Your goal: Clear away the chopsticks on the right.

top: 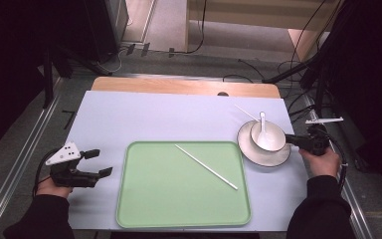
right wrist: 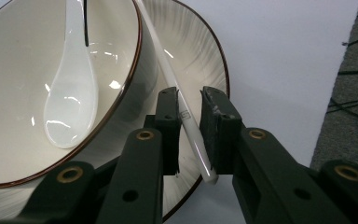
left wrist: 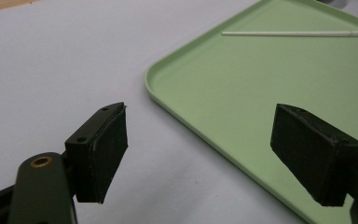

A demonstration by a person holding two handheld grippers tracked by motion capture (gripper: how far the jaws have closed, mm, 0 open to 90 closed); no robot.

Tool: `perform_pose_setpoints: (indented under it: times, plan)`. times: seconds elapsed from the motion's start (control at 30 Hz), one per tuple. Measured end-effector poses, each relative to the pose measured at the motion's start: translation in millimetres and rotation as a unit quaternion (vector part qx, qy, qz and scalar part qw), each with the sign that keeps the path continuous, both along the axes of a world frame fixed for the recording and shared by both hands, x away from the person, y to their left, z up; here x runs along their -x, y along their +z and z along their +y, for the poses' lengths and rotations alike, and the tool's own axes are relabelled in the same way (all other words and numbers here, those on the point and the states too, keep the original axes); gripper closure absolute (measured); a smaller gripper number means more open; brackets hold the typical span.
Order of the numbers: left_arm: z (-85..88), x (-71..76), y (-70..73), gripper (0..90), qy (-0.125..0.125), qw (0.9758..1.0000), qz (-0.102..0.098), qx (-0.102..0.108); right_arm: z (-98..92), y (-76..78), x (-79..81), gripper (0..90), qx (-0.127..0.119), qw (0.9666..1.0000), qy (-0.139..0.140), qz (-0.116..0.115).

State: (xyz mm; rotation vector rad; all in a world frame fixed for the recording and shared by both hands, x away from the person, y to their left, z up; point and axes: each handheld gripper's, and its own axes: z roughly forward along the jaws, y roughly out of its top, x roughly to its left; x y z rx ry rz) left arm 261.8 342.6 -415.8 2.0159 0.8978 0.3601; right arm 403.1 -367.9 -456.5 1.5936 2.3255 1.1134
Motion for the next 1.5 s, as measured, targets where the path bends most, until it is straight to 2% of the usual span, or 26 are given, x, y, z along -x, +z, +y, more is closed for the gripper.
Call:
perform_pose_setpoints:
  times: [0.23, 0.33, 0.63, 0.8, 0.87, 1.0, 1.3, 1.5]
  plan:
    - [-0.3, -0.2, -0.3, 18.7, 0.001, 1.0, 0.0, 0.001, -1.5, -1.8, -0.8, 78.8, -0.011, 0.9999, 0.003, 0.001]
    - [0.0, 0.0, 0.1, 18.7, 0.0, 1.0, 0.0, 0.0, -2.7, -2.4, -0.4, 82.3, -0.015, 0.9998, 0.008, 0.005]
    - [0.4, 0.2, 0.1, 18.7, 0.001, 1.0, -0.001, 0.001, -0.6, -4.2, -1.4, 84.9, -0.017, 0.9994, 0.015, 0.025]
    - [0.5, 0.2, 0.0, 18.7, 0.002, 1.0, -0.002, 0.002, -6.1, -0.7, -0.1, 85.1, -0.034, 0.9986, -0.008, 0.041]
    - [0.8, 0.3, 0.1, 18.7, 0.003, 1.0, -0.002, 0.004, -9.7, -0.5, 0.4, 85.2, -0.051, 0.9975, -0.013, 0.047]
    - [0.9, 0.4, 0.1, 18.7, 0.005, 1.0, -0.003, 0.006, -15.6, 1.2, 2.1, 85.2, -0.069, 0.9958, -0.022, 0.056]
    - [1.0, -0.1, 0.2, 18.7, 0.005, 1.0, -0.003, 0.005, -24.4, 13.4, 10.4, 85.2, -0.094, 0.9939, -0.044, 0.038]
    - [0.5, -1.5, -0.3, 18.7, 0.002, 1.0, -0.002, 0.006, -27.4, 25.1, 15.8, 85.2, -0.102, 0.9917, -0.066, 0.043]
